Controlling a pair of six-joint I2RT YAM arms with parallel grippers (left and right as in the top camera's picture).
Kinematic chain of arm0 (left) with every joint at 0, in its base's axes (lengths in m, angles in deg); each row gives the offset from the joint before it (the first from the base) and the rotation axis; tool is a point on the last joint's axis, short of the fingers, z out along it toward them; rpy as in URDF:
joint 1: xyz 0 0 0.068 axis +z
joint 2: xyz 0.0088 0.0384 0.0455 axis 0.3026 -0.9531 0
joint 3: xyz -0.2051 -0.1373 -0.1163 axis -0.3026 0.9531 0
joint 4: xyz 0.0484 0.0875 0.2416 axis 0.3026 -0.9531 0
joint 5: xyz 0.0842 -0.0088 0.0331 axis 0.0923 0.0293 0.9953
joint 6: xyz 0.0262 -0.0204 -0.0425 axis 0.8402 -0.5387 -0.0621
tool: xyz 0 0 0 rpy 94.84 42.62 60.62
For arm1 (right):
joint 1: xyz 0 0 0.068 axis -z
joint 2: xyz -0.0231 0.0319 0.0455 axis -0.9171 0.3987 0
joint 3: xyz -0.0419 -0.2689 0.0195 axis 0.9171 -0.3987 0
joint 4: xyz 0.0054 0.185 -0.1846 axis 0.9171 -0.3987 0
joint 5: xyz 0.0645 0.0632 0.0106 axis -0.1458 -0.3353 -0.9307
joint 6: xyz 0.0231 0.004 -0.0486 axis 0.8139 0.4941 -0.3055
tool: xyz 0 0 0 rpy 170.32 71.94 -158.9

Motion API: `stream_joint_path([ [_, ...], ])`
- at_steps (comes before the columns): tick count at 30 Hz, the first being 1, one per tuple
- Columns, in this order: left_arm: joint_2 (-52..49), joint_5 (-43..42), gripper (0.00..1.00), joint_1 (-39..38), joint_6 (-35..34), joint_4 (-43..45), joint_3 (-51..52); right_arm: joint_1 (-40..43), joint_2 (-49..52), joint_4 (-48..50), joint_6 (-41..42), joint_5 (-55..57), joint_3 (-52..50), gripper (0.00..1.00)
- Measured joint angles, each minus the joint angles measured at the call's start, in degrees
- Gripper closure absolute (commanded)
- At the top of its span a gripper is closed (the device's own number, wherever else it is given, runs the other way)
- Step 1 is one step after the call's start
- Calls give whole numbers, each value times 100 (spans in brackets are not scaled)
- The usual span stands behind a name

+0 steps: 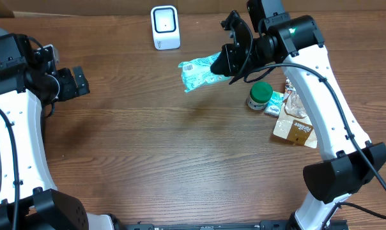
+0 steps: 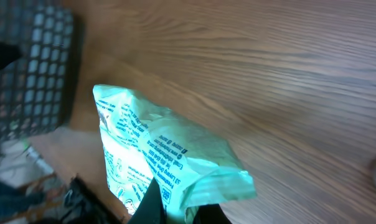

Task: Scan the item barcode
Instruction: 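Carry the wipes pack with the right gripper toward the white scanner, then hold the wipes pack with the right gripper in front of the scanner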

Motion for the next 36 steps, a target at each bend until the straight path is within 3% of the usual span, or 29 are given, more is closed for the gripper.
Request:
stream_joint_path([
  [16, 0, 0, 0, 0, 0, 0, 0, -358, 0, 297, 356, 391, 0, 96],
  [23, 0, 0, 0, 0, 0, 0, 0, -452, 0, 953, 505, 1036, -2, 96],
  [30, 0, 0, 0, 0, 0, 0, 0, -702, 0, 2105, 595, 2190, -4, 96],
  [36, 0, 0, 0, 0, 0, 0, 0, -1051, 278, 3971, -339, 4052, -2, 96],
])
